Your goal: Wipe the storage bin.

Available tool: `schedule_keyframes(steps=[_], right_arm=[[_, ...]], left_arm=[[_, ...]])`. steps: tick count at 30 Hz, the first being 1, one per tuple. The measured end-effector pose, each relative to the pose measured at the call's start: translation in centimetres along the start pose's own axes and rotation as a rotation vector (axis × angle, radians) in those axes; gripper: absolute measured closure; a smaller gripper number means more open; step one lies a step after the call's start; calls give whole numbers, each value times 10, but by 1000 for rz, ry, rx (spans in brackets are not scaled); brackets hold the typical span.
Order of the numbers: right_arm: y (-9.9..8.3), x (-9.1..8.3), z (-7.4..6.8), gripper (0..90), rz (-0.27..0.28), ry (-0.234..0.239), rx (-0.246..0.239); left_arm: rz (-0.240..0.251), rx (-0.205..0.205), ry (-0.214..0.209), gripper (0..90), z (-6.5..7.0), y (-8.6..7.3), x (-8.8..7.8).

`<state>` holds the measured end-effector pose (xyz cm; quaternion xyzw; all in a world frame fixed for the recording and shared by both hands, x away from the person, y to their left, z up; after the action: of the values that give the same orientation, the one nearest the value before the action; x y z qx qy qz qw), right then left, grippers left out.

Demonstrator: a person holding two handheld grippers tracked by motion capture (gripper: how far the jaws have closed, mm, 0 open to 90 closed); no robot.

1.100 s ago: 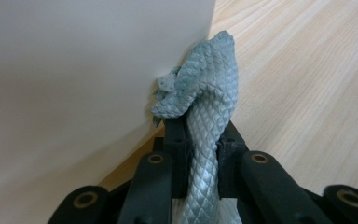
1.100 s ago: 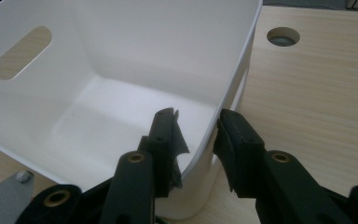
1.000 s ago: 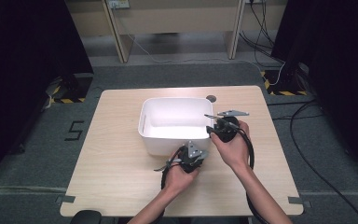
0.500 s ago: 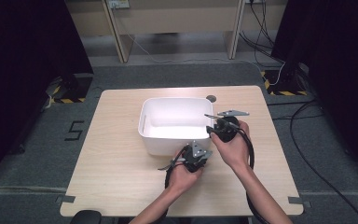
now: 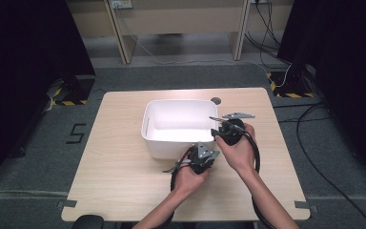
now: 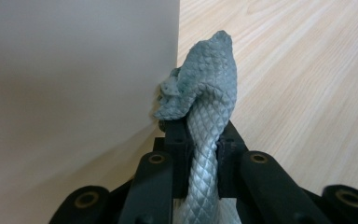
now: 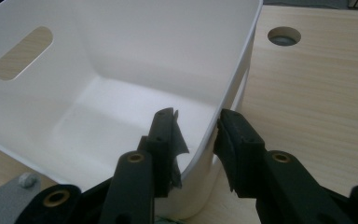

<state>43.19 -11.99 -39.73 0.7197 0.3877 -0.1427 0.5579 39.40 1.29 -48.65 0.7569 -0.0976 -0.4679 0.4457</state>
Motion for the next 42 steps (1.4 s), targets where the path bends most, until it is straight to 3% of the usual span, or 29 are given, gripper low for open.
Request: schedule_keyframes(steps=[16, 27, 37, 42], right_arm=[[0, 0, 0, 672, 2, 4, 4], [0, 0, 1, 671, 3, 6, 6], [1, 1, 2, 660, 2, 12, 12], [1, 3, 2, 629, -3, 14, 12]], left_arm=[[45, -40, 6, 792, -2, 24, -21], [81, -36, 26, 791, -4, 39, -38], [81, -3, 28, 791, -2, 35, -43], [83, 14, 22, 791, -3, 19, -65]])
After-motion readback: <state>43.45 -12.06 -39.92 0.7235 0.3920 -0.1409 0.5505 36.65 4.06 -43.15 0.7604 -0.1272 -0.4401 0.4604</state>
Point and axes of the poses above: each handheld gripper's, and its own axes: x roughly forward along the jaws, y roughly out of its top, z roughly to its right, the point moved 1 cm from there along x, roughly forward along the jaws, and after that the axes turned 14 degrees about x, right-handed, at the moved point
